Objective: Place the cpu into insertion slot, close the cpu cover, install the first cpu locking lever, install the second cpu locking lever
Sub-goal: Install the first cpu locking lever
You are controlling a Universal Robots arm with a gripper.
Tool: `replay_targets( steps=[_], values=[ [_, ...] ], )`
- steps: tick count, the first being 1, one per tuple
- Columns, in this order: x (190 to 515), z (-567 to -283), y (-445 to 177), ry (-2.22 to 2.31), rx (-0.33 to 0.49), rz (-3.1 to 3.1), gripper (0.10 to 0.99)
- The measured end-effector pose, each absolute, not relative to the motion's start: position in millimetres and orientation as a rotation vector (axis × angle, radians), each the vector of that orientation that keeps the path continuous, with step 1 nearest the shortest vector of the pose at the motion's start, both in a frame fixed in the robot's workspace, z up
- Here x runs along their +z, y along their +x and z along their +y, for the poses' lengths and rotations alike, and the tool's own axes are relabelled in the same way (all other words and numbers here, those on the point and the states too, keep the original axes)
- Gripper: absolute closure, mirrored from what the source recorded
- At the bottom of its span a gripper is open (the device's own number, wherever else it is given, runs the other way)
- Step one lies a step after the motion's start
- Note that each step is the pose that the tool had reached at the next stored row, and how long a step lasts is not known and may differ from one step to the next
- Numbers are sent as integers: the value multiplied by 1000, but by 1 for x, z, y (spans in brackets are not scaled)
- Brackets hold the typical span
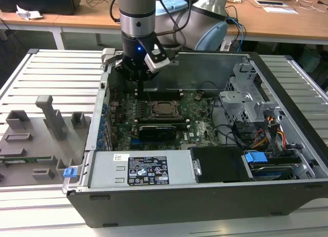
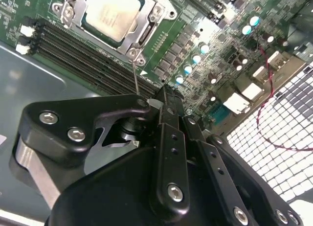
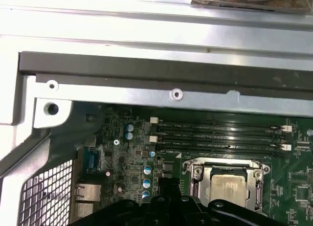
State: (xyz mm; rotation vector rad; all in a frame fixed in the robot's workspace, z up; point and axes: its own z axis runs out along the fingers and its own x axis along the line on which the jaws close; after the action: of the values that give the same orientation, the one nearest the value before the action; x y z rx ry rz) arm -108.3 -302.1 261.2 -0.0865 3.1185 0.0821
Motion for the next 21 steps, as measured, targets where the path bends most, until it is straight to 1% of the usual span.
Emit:
replay_targets(
  steps=[12, 21],
  values=[
    [260, -295, -108, -87, 82, 3119, 980],
    [260, -295, -90, -87, 82, 3119, 980]
  ],
)
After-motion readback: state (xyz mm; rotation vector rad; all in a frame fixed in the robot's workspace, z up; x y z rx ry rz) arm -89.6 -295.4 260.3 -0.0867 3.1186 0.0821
